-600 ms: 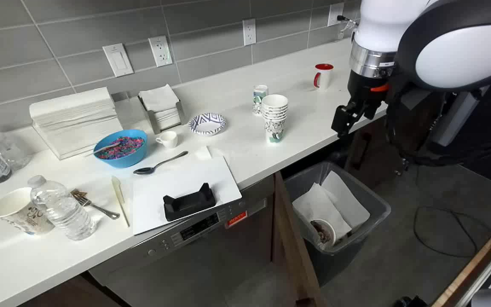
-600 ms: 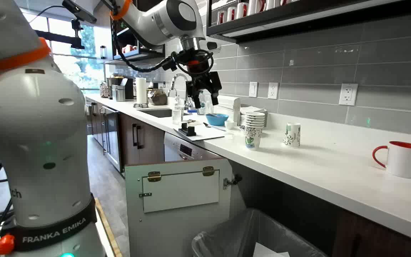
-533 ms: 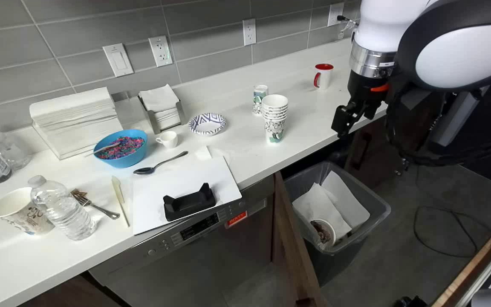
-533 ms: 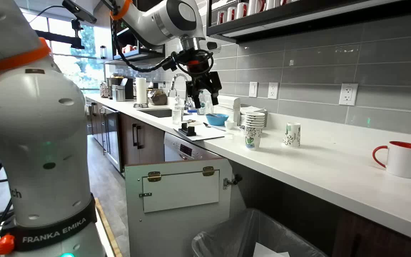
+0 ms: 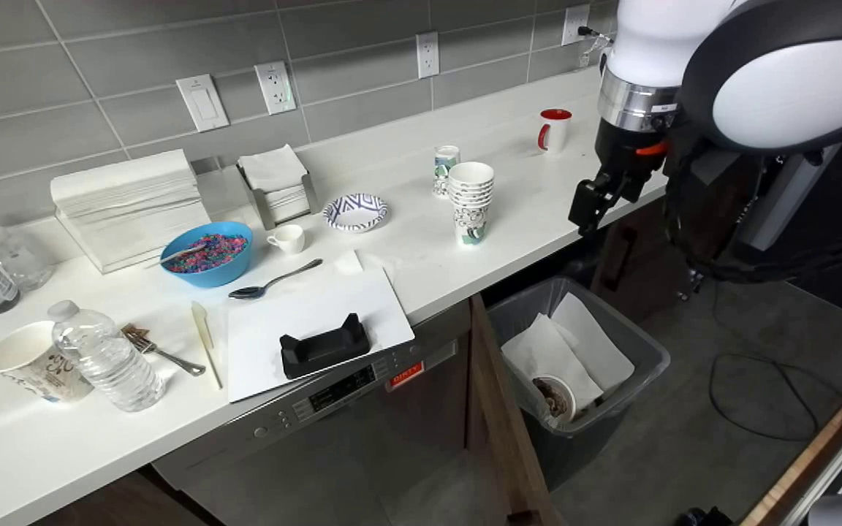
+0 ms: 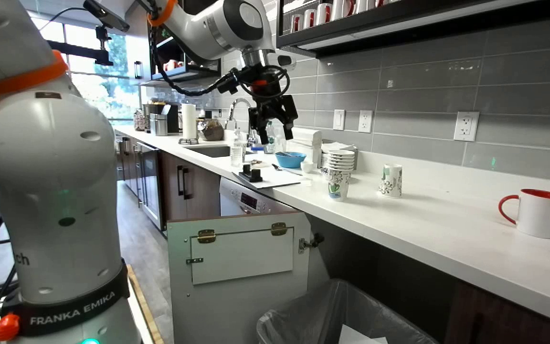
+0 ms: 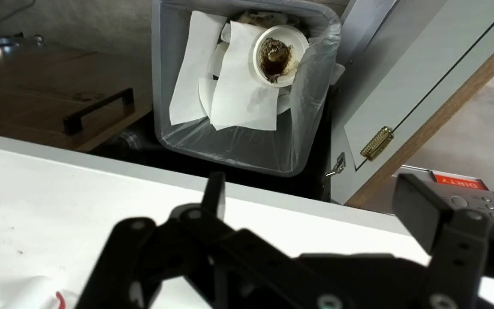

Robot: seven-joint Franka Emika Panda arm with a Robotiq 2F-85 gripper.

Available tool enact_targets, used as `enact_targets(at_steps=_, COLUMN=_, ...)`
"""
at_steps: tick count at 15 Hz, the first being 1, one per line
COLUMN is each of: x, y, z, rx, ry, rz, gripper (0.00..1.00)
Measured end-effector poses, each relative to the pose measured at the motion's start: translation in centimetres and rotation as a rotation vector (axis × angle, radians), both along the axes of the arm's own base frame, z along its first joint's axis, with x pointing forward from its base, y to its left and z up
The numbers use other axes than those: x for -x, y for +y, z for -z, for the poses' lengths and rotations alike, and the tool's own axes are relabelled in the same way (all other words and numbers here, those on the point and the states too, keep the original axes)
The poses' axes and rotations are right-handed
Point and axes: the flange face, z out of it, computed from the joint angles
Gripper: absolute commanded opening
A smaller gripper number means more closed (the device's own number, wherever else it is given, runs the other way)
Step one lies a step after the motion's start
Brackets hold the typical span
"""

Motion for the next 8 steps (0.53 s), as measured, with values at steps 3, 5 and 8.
enact_targets(at_steps=3, x=-2.0, y=0.3, z=-1.7, rx=0.002, ry=0.016, rz=-0.158, gripper=1.00)
enact_targets(at_steps=5, x=-3.9, y=0.2, z=-2.9, rx=0.003, ry=0.048, rz=-0.252, gripper=1.00)
enact_targets(at_steps=8, x=-7.6, y=0.0, z=-4.0, rx=0.004, ry=0.095, rz=-0.395, gripper=1.00)
